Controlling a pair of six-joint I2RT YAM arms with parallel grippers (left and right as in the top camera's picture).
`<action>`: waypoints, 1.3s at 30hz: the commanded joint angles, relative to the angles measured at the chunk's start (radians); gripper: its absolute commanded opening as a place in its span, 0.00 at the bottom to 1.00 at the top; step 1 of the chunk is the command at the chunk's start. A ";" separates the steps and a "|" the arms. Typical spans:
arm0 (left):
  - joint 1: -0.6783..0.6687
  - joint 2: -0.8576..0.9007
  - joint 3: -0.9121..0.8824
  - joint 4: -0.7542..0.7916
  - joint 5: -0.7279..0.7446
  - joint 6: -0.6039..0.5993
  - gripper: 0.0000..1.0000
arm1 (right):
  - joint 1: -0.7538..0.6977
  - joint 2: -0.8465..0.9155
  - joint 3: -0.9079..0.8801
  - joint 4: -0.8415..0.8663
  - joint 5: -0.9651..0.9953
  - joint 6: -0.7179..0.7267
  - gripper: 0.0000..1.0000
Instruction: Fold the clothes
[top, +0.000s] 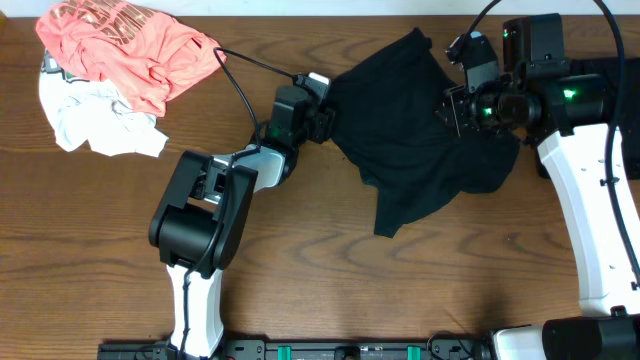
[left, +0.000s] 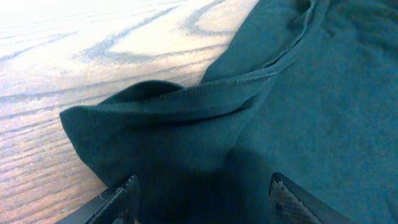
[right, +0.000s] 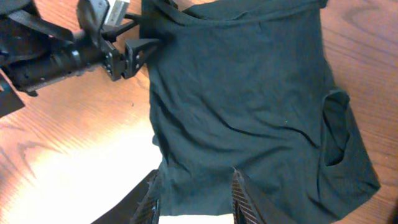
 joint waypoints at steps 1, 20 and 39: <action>-0.003 0.020 0.009 -0.003 -0.017 0.003 0.67 | 0.006 -0.016 0.001 -0.005 -0.028 0.001 0.36; -0.005 0.022 0.100 -0.504 -0.073 0.105 0.68 | 0.007 -0.016 0.001 -0.042 -0.064 0.000 0.39; -0.007 -0.029 0.140 -1.021 -0.403 -0.004 0.68 | 0.007 -0.015 0.000 -0.054 -0.072 0.006 0.43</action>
